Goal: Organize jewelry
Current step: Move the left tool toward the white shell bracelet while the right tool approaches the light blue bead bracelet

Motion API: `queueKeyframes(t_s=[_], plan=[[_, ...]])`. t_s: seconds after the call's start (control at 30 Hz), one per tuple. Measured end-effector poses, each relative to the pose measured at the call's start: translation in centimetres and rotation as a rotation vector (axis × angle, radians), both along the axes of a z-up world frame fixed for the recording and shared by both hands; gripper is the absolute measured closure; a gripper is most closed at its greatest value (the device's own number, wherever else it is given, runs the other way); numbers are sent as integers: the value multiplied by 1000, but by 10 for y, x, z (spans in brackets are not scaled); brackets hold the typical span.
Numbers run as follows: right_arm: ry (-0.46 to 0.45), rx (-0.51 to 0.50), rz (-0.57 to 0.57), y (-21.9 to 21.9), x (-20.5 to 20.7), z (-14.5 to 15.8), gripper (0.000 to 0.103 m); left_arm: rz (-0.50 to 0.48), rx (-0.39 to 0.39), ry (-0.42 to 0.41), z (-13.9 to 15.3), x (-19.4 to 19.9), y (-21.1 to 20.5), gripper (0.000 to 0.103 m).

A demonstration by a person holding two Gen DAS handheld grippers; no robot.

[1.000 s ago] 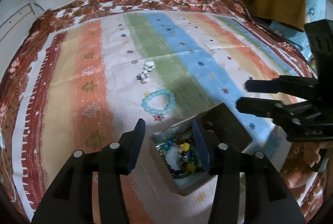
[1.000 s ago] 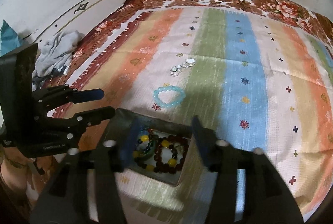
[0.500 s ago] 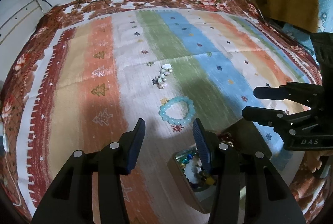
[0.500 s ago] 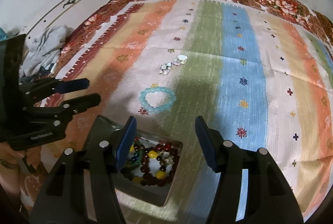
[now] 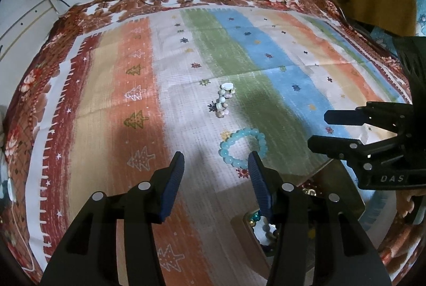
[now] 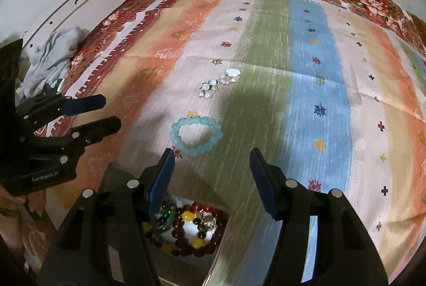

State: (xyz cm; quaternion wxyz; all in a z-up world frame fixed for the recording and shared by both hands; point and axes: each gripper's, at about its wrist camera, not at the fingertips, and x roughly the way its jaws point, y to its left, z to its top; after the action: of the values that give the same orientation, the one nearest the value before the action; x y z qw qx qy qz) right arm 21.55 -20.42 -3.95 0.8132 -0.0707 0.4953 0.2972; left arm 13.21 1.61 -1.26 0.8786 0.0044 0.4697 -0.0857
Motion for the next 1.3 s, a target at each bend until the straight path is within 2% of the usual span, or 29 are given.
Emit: queueKeyframes(t_s=[0.43,1.3], plan=[[53,-36,8,9,25,-19,41,41,1,53,-20,46,10,52],[117,-119,95,35,54,-48,38,3,17,111,-51,100,-1,49]])
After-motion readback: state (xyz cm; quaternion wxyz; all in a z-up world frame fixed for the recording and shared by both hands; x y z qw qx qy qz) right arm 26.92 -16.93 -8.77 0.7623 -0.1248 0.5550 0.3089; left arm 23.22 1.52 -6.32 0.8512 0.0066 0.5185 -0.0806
